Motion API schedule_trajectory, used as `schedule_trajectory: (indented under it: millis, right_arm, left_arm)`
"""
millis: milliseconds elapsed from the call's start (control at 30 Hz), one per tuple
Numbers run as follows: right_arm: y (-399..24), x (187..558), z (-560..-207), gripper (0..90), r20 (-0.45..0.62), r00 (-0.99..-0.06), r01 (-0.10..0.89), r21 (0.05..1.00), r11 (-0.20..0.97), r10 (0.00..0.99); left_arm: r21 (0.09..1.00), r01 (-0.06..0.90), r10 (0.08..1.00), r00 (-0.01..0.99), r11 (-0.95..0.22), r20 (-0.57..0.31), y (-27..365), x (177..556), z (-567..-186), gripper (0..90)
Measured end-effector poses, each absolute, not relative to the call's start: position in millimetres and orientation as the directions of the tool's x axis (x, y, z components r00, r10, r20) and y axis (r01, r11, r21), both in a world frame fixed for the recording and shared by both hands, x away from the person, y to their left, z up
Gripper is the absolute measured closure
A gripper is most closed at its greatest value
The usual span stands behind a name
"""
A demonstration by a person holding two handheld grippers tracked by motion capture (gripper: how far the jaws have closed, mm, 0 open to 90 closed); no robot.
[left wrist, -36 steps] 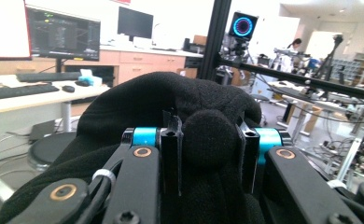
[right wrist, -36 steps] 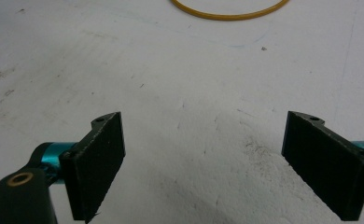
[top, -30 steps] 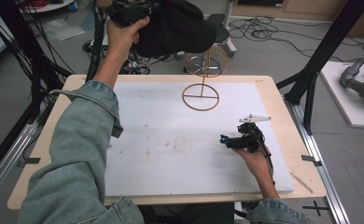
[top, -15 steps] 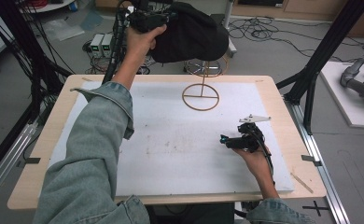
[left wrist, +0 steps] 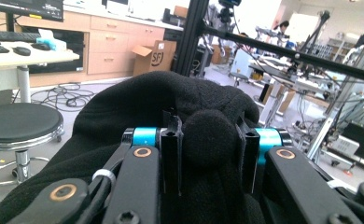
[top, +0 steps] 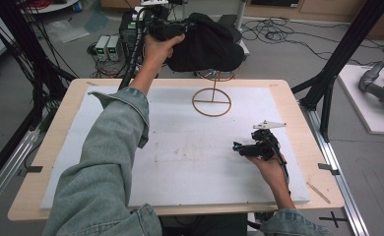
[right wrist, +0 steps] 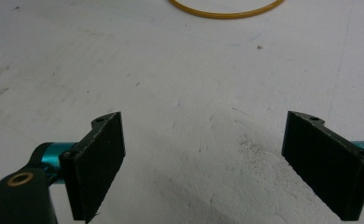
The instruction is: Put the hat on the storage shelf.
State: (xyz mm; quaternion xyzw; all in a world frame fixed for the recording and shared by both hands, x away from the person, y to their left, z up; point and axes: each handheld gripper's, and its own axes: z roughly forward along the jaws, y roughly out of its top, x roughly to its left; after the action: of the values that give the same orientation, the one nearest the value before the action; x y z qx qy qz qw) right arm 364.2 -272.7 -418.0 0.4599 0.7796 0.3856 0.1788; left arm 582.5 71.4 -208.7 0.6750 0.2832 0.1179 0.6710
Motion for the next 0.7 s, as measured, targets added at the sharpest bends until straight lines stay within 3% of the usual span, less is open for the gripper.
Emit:
schedule_trajectory:
  millis: [367,700]
  right_arm:
    - [-273,364,-418,13.1,0.071,-0.515,0.577,0.766,0.284,0.854]
    - [-272,365,-419,13.1,0.073,-0.515,0.582,0.761,0.286,0.854]
  left_arm:
    - [0.97,0.244,0.521,0.826,0.019,-0.218,54,588,-222,70.4]
    - [0.97,0.226,0.517,0.842,-0.086,-0.151,36,587,-231,70.2]
